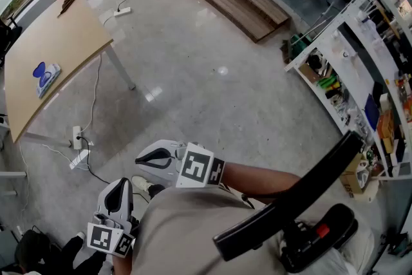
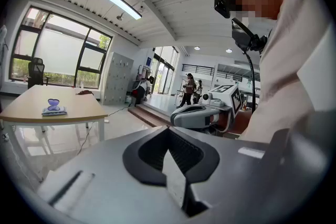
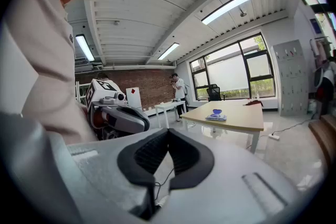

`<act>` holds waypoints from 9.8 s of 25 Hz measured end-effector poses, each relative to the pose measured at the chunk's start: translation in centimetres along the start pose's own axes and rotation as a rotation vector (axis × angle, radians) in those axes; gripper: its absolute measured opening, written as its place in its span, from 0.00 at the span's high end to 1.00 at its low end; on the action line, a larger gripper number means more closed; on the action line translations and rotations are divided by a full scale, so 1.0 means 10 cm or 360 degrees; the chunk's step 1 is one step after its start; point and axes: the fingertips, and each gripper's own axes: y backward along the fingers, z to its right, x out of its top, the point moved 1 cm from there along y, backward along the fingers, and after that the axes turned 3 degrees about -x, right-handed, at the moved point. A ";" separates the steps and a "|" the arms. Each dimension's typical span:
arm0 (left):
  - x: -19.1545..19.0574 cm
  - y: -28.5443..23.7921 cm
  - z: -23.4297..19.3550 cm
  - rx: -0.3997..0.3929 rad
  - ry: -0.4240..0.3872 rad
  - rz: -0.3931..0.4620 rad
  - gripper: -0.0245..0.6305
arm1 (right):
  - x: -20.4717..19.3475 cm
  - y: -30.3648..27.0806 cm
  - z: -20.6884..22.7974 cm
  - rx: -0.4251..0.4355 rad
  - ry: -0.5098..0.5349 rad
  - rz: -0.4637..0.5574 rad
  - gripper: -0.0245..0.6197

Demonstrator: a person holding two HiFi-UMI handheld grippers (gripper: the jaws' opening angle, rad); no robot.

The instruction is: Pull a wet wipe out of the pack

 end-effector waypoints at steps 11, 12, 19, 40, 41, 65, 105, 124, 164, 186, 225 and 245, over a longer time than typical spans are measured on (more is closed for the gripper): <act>0.01 -0.11 -0.07 -0.0007 -0.0013 -0.0007 0.96 | -0.03 -0.01 0.14 0.0002 -0.0011 -0.0006 0.96; 0.01 -0.13 -0.08 -0.0003 -0.0008 -0.0009 0.96 | -0.03 -0.01 0.15 0.0004 -0.0014 -0.0007 0.96; 0.04 -0.13 -0.29 0.0063 -0.0013 -0.0006 0.96 | -0.09 -0.14 0.26 0.0027 -0.0034 -0.0036 0.96; 0.56 0.67 -3.47 -0.0033 0.0029 0.0094 0.96 | 0.85 -3.21 0.97 -0.0113 -0.0004 -0.0112 0.96; 0.55 0.79 -3.68 -0.0025 0.0038 0.0091 0.96 | 0.88 -3.43 0.94 -0.0113 0.0001 -0.0131 0.96; 1.23 -0.15 -6.11 0.0234 0.0099 0.0015 0.96 | 1.65 -5.19 3.05 0.0129 0.0136 -0.0078 0.96; -0.34 -1.15 -9.87 0.0106 0.0229 -0.0736 0.91 | -0.15 -8.49 5.50 0.0111 0.0318 -0.0999 0.84; -0.67 -1.31 -10.03 0.0011 0.0231 -0.0825 0.91 | -0.32 -8.71 5.44 0.0232 0.0583 -0.1207 0.86; -0.79 -1.31 -10.08 -0.0076 0.0183 -0.0876 0.94 | 0.45 -8.63 5.44 -0.0058 0.0451 -0.1008 0.95; -0.78 -1.22 -10.03 -0.0057 0.0129 -0.0844 0.94 | 1.34 -8.34 5.14 -0.0295 0.0492 -0.0754 0.95; 1.50 -0.53 -7.12 0.0145 -0.0111 0.0015 0.94 | 2.03 -5.55 4.03 -0.0312 0.0374 -0.0105 0.95; 1.57 0.26 -5.04 0.0241 -0.0128 0.0166 0.94 | 1.83 -4.01 2.82 -0.0271 0.0310 0.0064 0.95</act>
